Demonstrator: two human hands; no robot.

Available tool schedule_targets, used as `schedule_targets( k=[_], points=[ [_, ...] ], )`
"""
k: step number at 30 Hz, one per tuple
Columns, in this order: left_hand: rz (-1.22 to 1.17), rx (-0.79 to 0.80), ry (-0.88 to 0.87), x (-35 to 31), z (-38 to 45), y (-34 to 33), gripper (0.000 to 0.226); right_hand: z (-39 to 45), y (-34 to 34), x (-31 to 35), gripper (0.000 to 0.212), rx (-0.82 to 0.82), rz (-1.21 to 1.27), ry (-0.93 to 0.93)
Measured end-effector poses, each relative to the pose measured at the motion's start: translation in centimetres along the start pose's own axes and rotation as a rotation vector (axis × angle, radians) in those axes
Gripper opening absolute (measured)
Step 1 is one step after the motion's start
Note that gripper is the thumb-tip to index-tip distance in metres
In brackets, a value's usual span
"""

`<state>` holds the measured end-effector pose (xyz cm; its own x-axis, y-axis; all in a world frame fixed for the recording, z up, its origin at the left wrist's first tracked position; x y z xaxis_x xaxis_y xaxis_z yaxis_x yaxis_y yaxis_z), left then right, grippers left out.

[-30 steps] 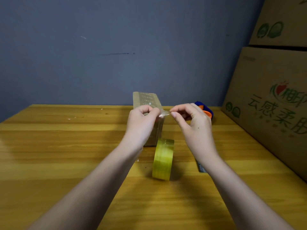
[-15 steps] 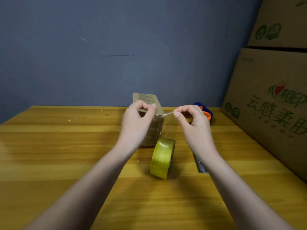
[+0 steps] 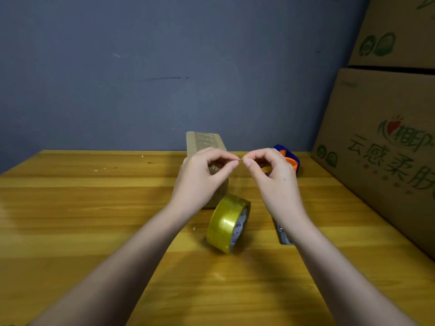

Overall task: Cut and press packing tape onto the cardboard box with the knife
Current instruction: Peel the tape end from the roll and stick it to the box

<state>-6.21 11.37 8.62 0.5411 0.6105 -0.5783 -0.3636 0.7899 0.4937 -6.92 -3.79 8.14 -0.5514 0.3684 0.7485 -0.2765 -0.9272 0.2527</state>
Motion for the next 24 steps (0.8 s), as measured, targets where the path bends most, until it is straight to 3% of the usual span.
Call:
schedule_targets(
  k=[11, 17, 24],
  points=[
    [-0.370, 0.164, 0.221, 1.0, 0.0, -1.3, 0.014, 0.3, 0.3, 0.1, 0.006, 0.025, 0.061, -0.007],
    [-0.198, 0.139, 0.226, 1.4, 0.3, -0.8, 0.014, 0.5, 0.6, -0.2, 0.010, 0.026, 0.221, -0.060],
    [-0.360, 0.133, 0.263, 1.3, 0.0, -0.9, 0.019, 0.4, 2.4, 0.3, 0.019, -0.072, -0.001, 0.021]
  ],
)
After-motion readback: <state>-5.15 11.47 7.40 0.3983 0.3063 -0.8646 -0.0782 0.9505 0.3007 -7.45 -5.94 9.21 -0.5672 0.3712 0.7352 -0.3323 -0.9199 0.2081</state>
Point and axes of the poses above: each hand's wrist, its own z-axis towards the middle knuckle, its own y-axis out of the back of the hand, x = y × z, the point moved 9 cm from there along z, towards the middle knuckle, and after that the axes turned 8 degrees about z, right-handed, at the moved point
